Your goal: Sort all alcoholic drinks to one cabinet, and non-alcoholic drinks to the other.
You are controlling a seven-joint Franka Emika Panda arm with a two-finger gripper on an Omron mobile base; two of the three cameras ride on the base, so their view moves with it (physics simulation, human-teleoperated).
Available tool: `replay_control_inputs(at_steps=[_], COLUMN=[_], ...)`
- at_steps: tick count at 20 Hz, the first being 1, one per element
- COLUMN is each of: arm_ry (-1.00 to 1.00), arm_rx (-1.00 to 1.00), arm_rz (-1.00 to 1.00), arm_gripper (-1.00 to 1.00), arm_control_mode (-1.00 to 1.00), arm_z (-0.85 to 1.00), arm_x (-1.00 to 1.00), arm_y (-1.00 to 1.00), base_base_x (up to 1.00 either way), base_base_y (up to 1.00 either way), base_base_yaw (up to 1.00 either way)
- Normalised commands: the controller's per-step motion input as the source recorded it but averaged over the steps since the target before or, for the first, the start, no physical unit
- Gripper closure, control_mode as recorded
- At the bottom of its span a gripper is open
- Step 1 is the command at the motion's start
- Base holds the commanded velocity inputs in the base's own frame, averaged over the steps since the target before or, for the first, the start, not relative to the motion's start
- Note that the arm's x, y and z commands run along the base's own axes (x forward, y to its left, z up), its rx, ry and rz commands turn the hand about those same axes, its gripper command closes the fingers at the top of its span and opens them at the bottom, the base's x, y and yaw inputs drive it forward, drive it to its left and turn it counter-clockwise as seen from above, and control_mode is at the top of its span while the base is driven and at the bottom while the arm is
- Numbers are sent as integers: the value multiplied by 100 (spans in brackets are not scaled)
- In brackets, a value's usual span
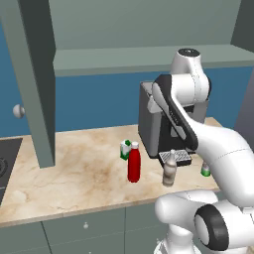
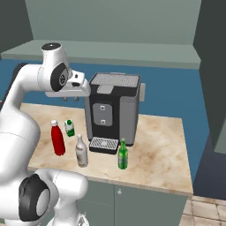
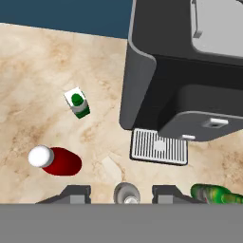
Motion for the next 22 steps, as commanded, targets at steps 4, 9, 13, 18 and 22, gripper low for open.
replay_control_inputs(at_steps=[4,9,13,18,22], arm_ry=[0,0,0,-1,0], arm_rx=[0,-2,-2,-2,-1], arm_rz=[2,4,3,2,2], arm_gripper=[-100,-100,-100,-100,-100], arm_control_mode=[-100,-100,-100,-100,-100], arm_z=[-7,-19,-28,-30,-26], arm_x=[-7,-8,-2,0,0], arm_y=[11,25,25,21,17], base_base_x=[0,0,0,0,0], base_base_y=[0,0,0,0,0], base_base_yaw=[0,0,0,0,0])
